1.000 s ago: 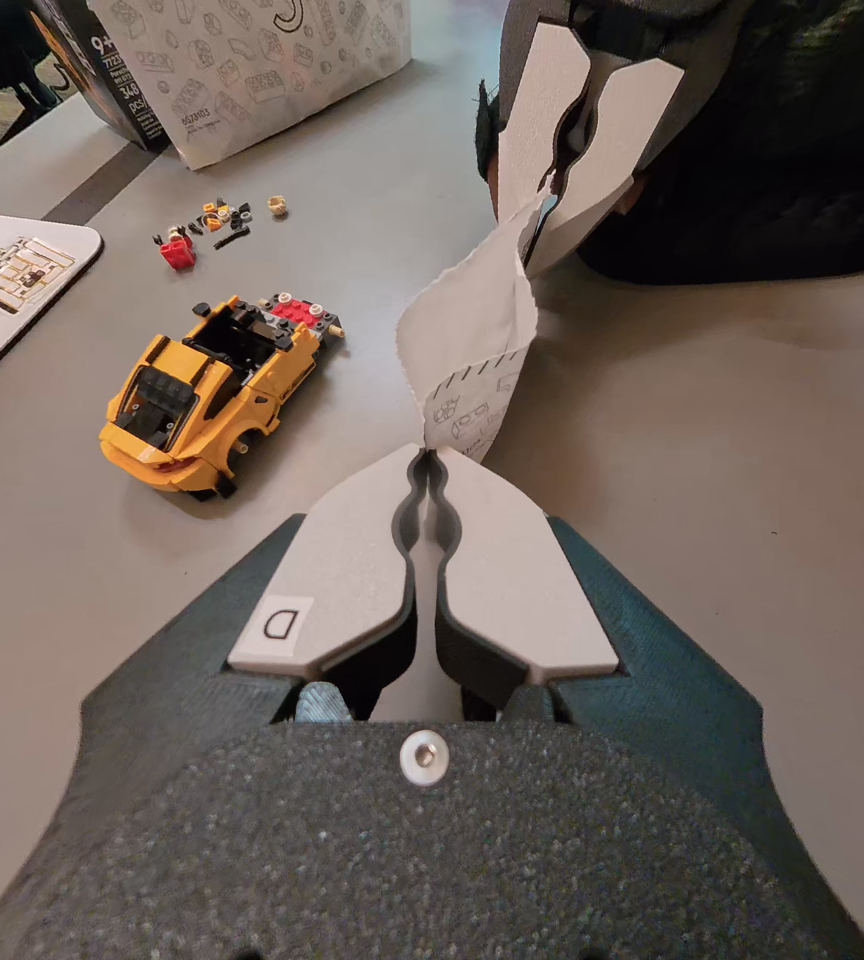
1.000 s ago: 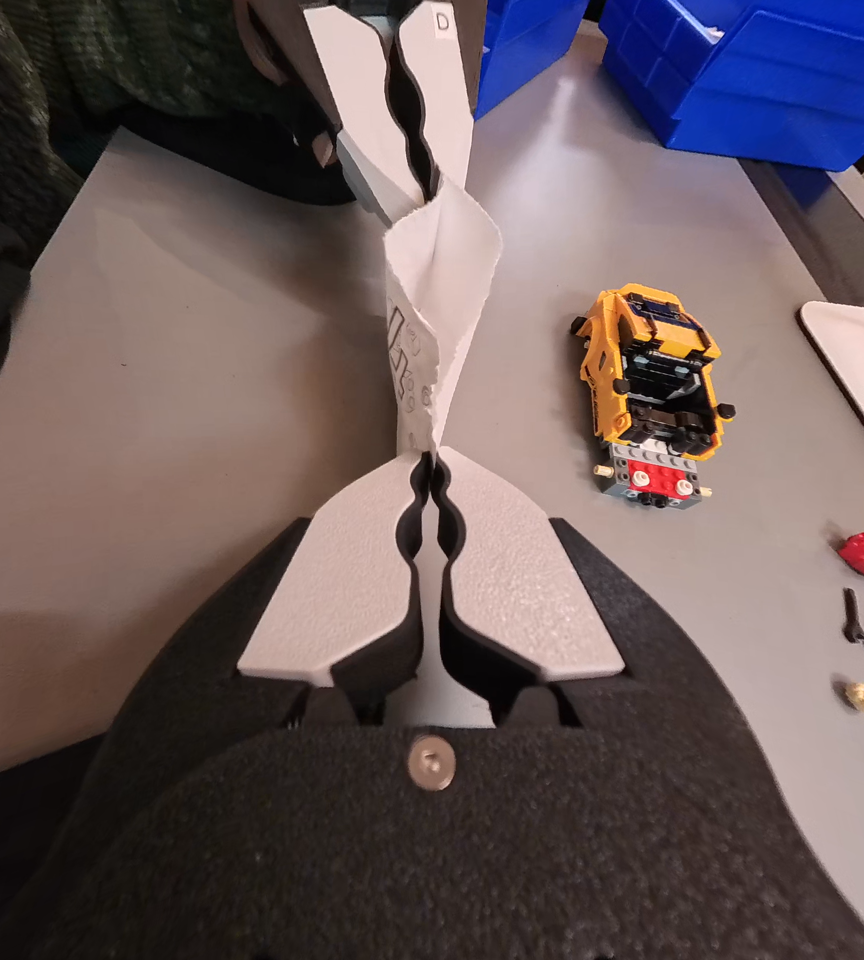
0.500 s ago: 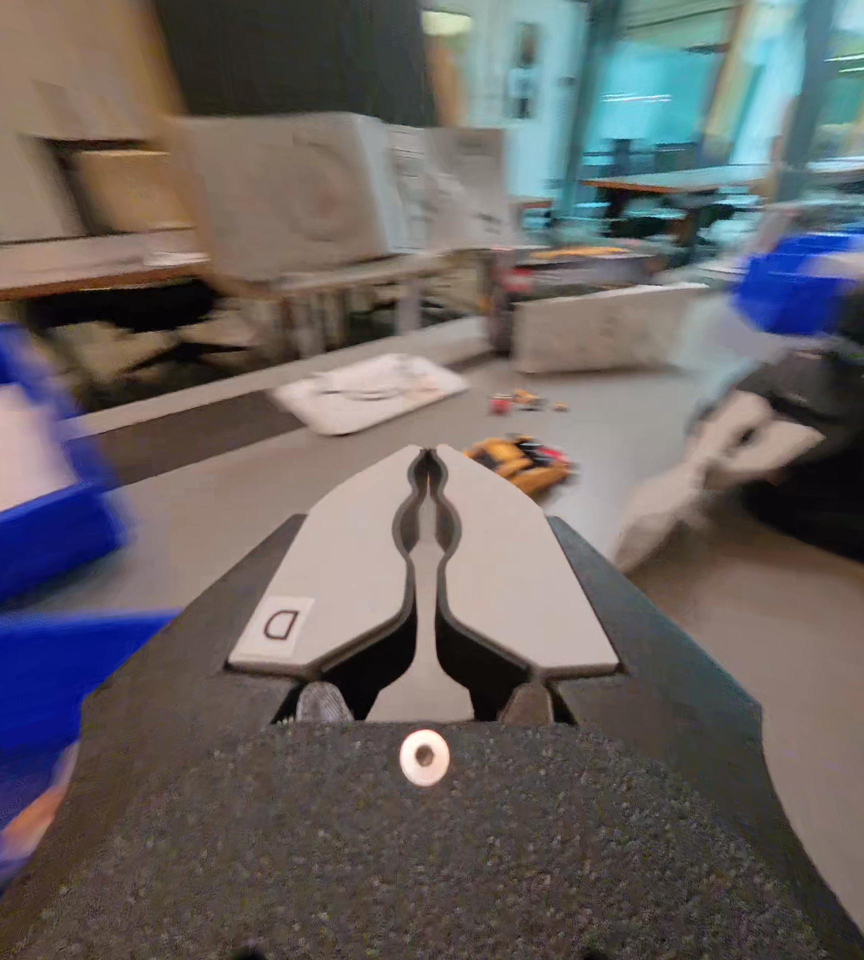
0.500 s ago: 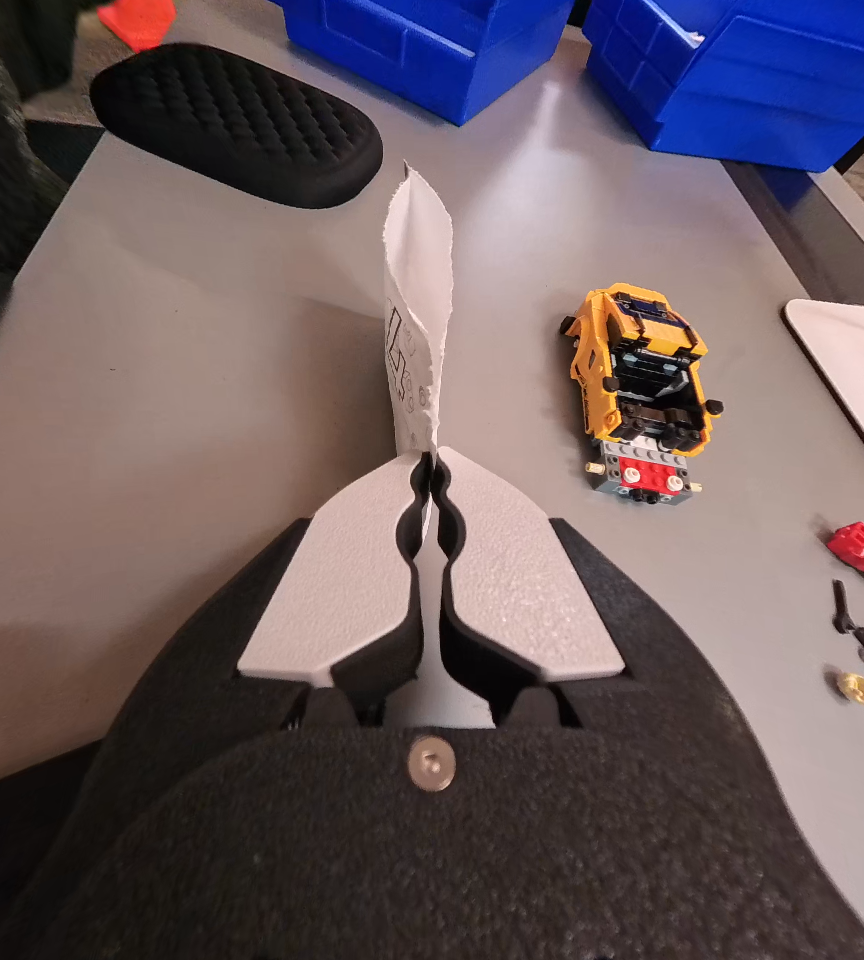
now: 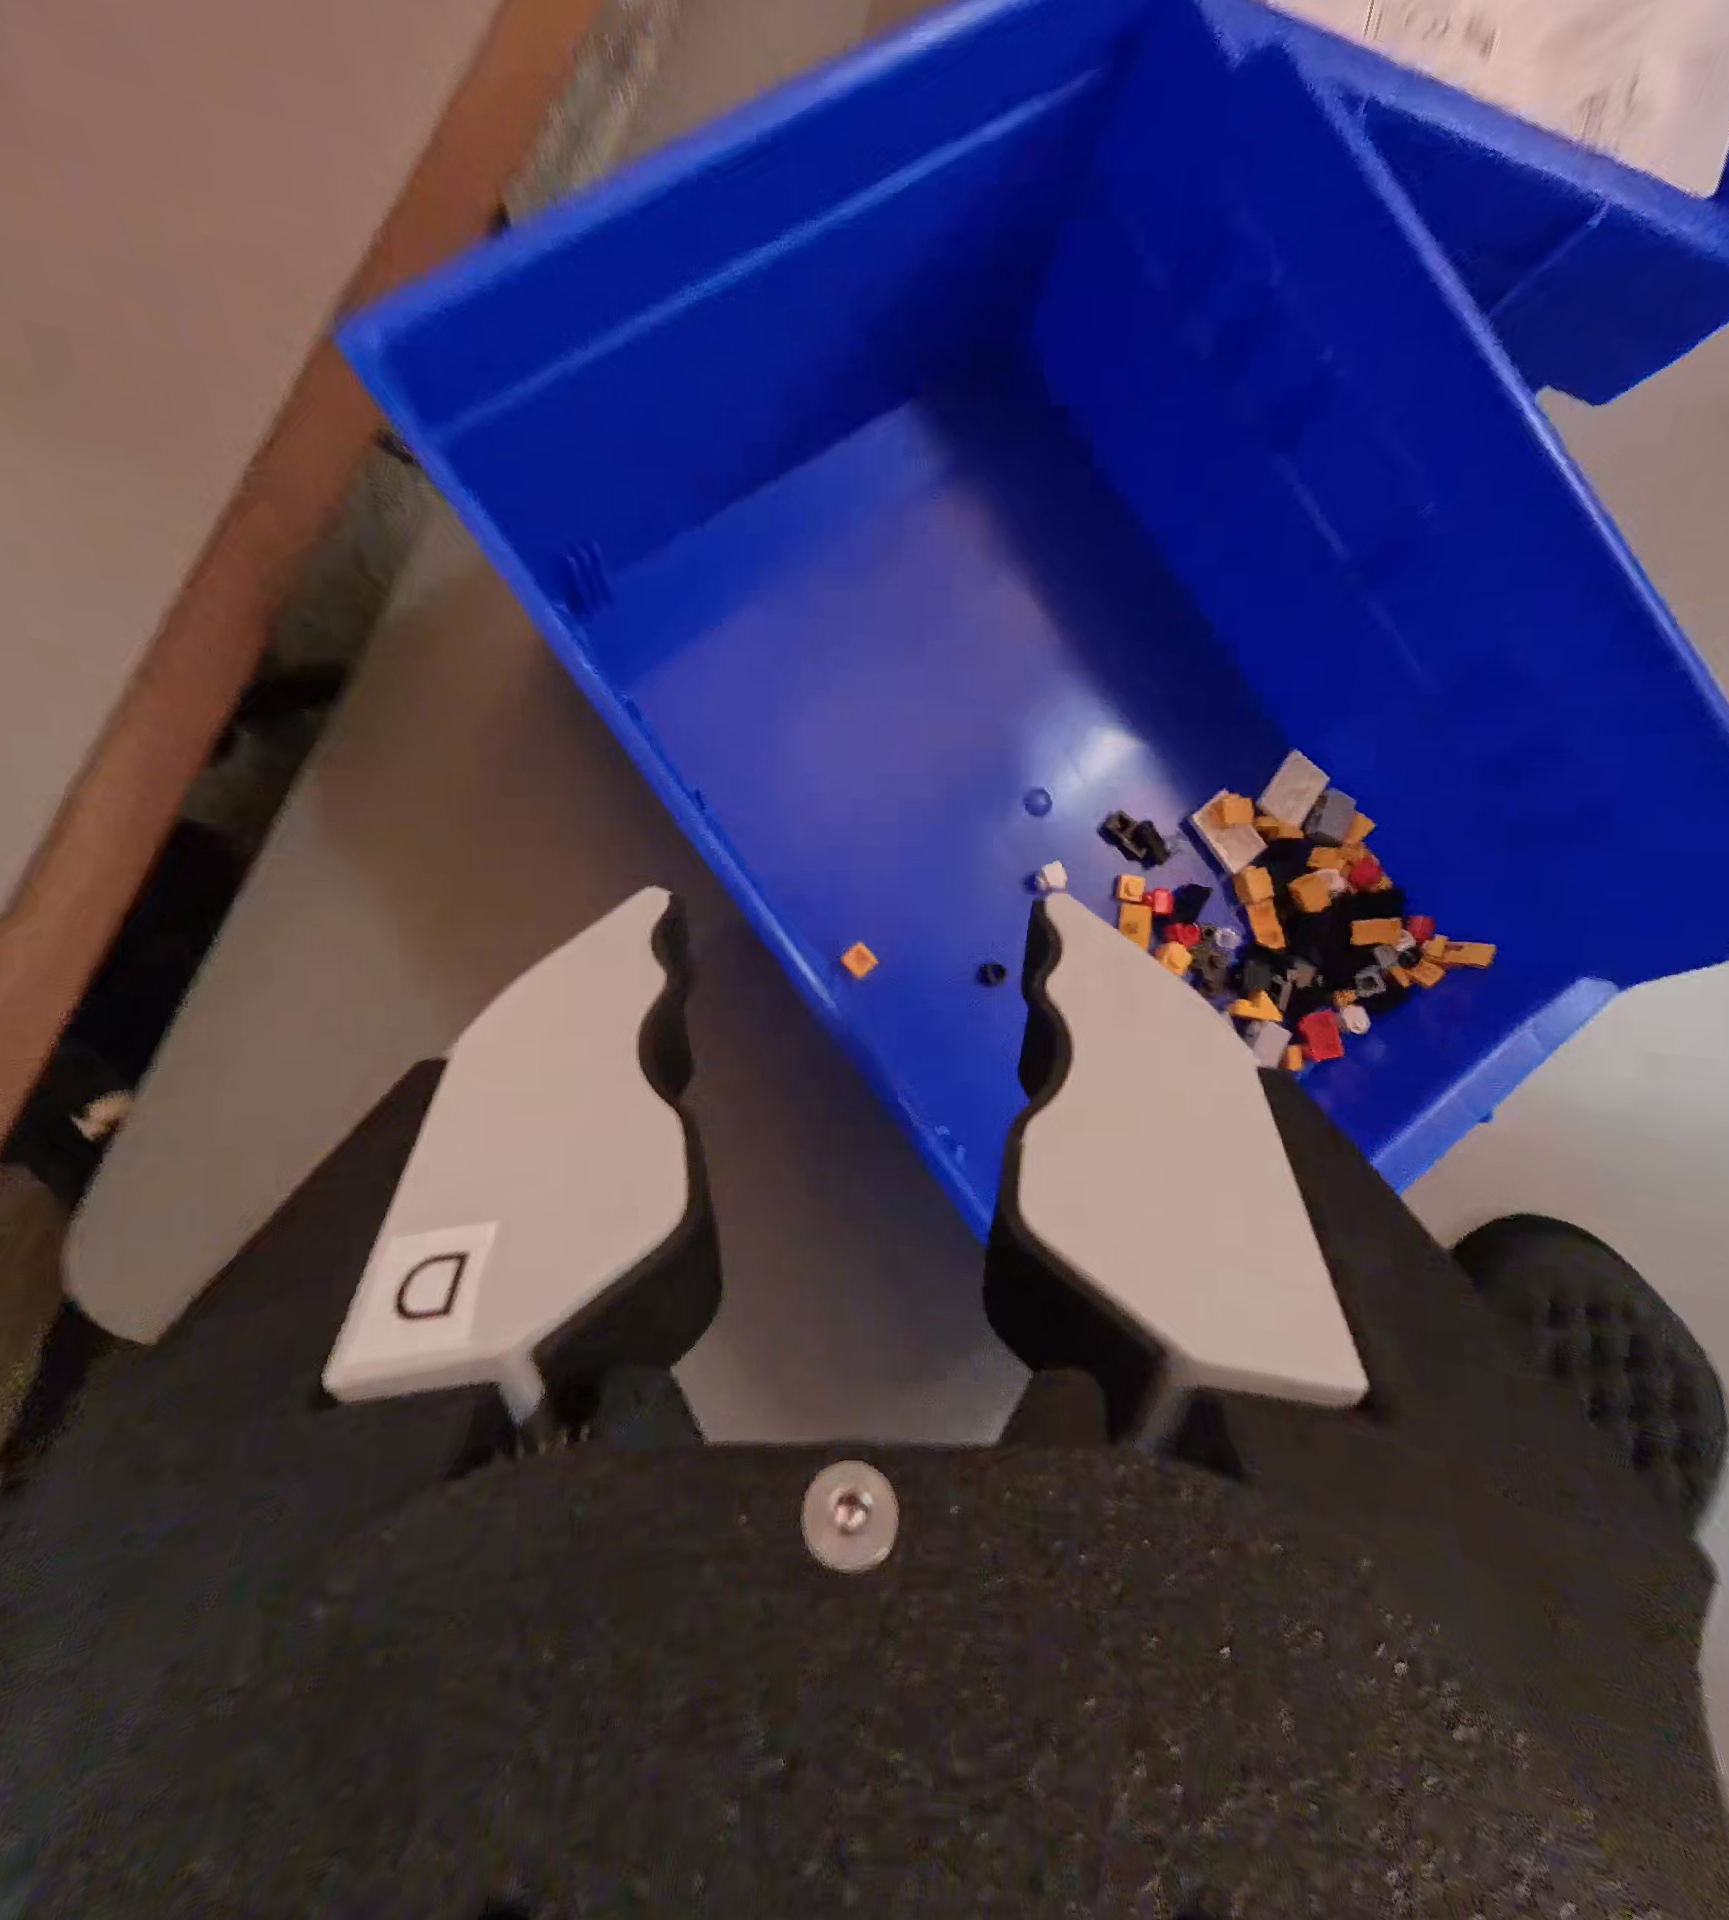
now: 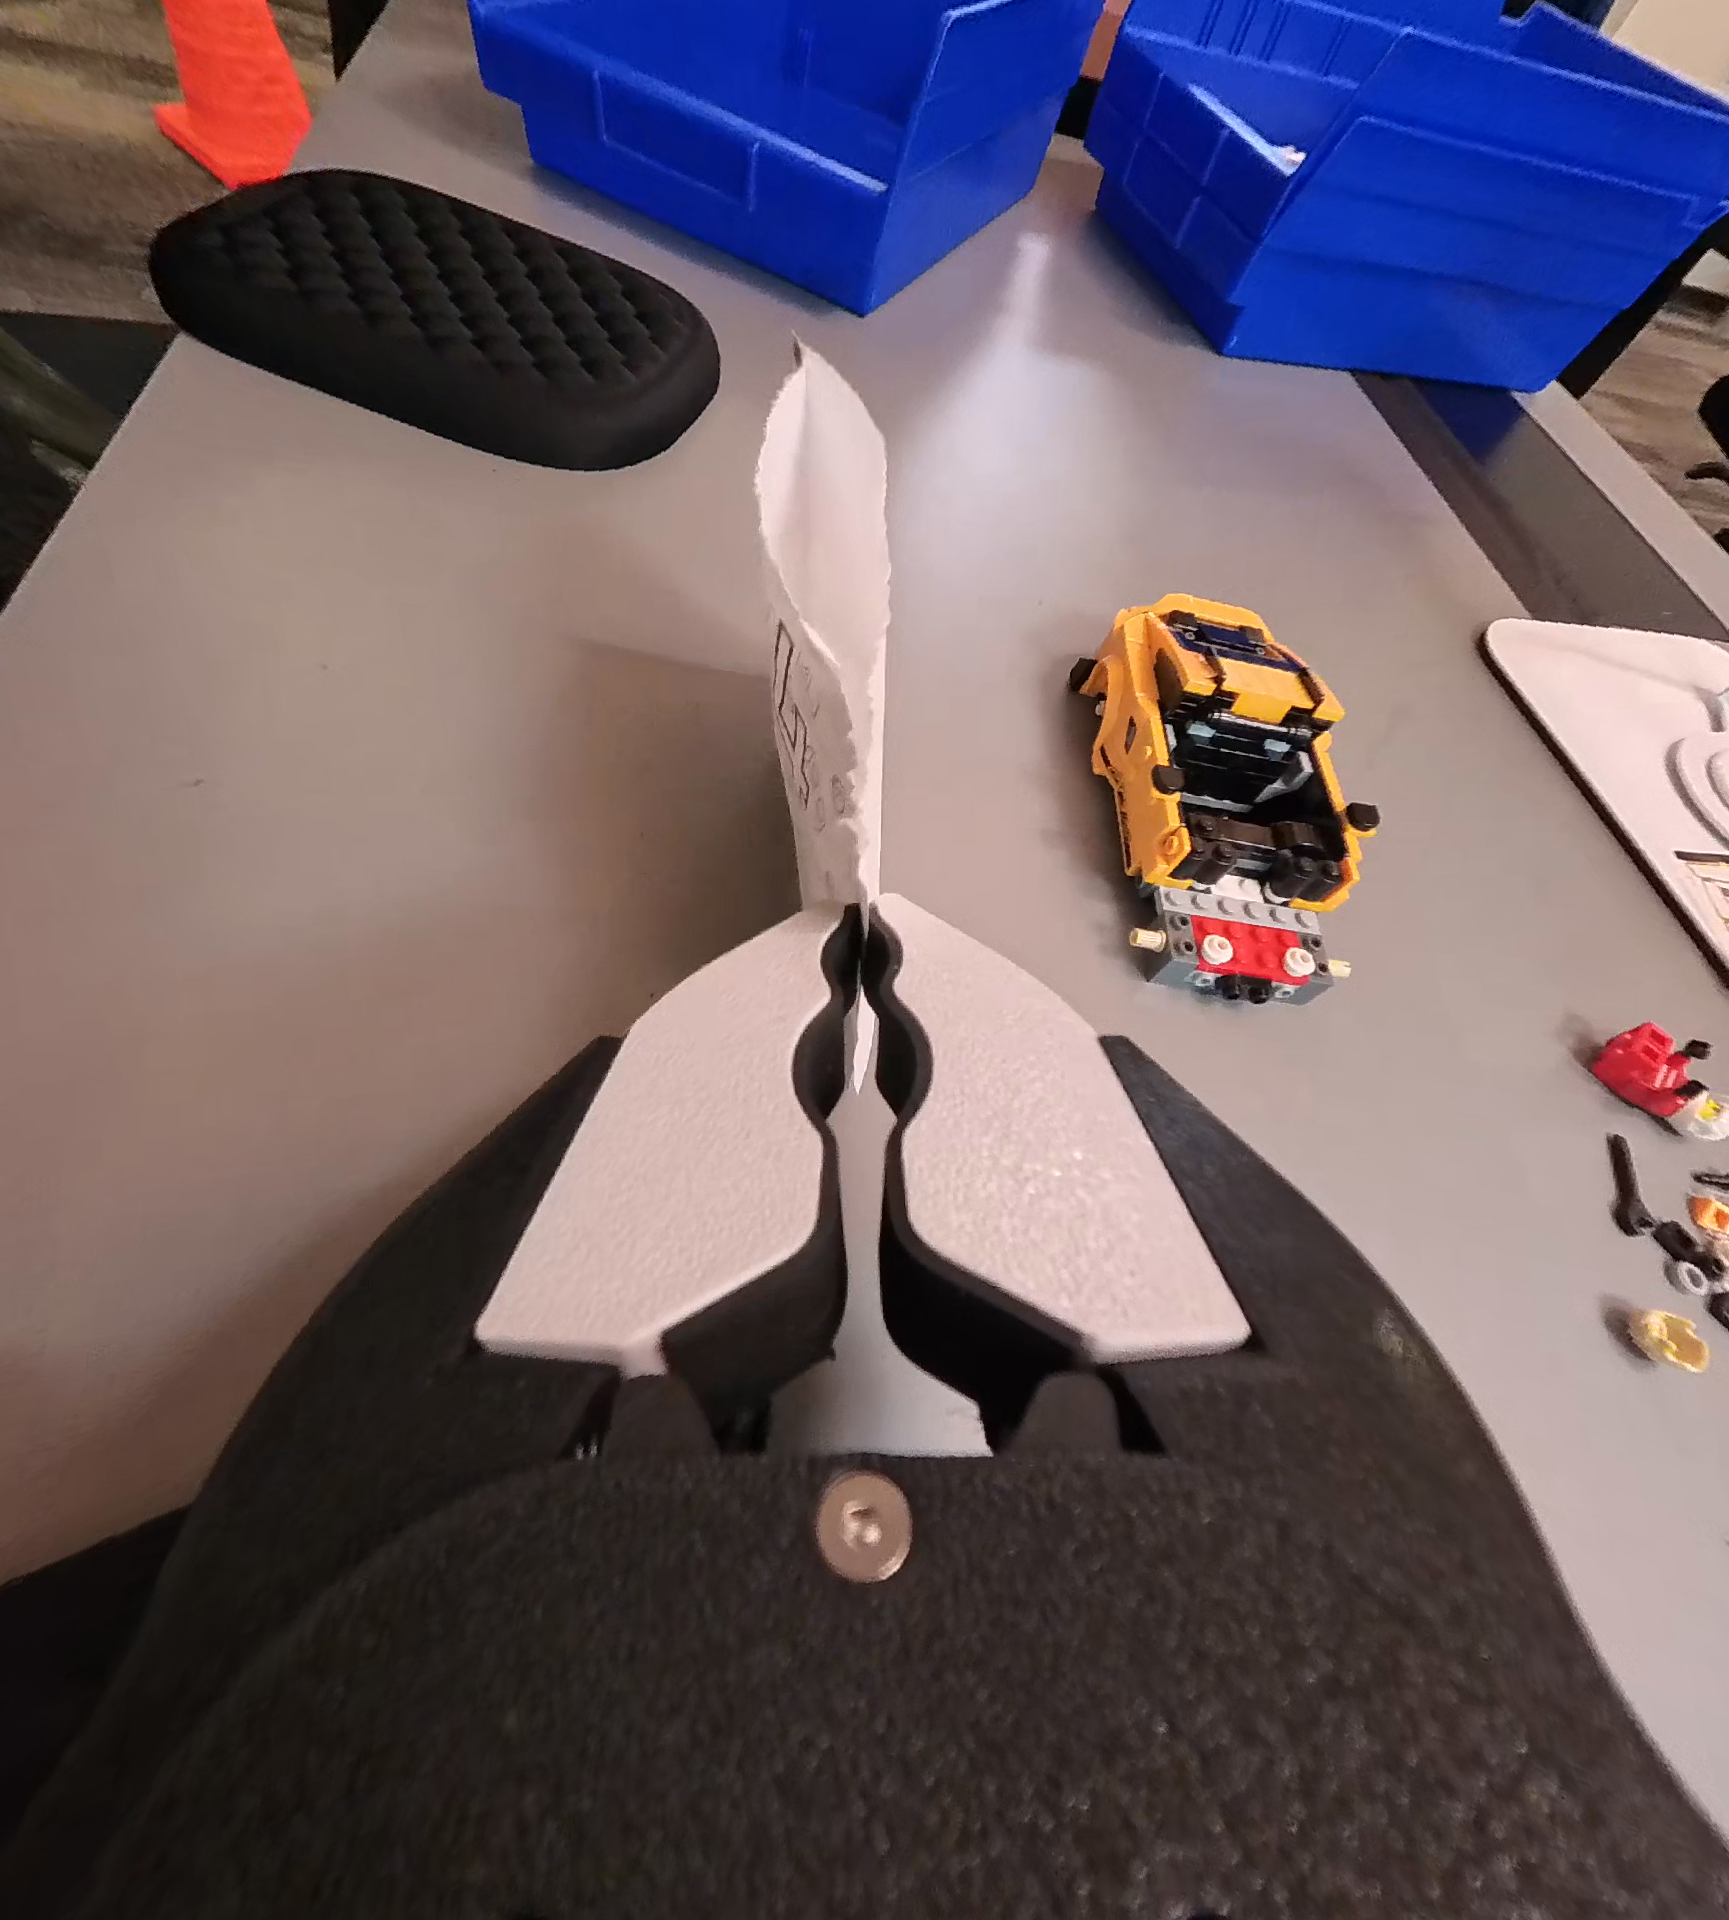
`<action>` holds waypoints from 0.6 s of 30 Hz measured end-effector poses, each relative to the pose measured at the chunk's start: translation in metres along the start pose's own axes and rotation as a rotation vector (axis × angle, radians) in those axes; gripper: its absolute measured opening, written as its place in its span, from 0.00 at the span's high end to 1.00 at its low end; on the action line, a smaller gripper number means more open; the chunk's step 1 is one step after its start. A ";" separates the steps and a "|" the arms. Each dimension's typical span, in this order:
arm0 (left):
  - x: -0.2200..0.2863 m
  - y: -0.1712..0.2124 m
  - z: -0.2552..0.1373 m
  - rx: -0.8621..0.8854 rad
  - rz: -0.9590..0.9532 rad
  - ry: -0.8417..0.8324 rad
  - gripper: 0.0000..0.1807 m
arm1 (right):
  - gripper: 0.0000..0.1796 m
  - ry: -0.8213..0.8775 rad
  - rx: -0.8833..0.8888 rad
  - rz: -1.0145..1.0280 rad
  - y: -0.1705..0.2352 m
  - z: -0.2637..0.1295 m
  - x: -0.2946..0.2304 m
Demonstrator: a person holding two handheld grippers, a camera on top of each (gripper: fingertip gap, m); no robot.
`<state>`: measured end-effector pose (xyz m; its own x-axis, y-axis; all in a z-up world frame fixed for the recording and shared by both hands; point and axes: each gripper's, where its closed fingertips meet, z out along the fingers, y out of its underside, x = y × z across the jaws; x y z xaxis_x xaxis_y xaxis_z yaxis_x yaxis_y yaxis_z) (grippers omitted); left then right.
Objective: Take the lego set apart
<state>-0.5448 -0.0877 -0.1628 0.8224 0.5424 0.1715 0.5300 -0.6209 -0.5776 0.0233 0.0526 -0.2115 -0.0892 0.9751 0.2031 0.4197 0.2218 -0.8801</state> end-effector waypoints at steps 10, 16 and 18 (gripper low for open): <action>0.005 0.050 0.041 -0.388 -0.134 0.042 0.80 | 1.00 0.028 0.030 0.021 -0.004 -0.007 0.003; -0.017 0.055 0.043 -0.407 -0.161 -0.065 0.92 | 1.00 0.036 0.024 0.016 -0.004 -0.007 0.003; -0.025 0.053 0.042 -0.388 -0.130 -0.106 0.97 | 1.00 0.039 0.024 0.016 -0.003 -0.007 0.003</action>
<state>-0.5453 -0.1107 -0.2311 0.7284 0.6730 0.1284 0.6832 -0.6995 -0.2097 0.0280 0.0551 -0.2048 -0.0476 0.9776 0.2051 0.3992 0.2069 -0.8932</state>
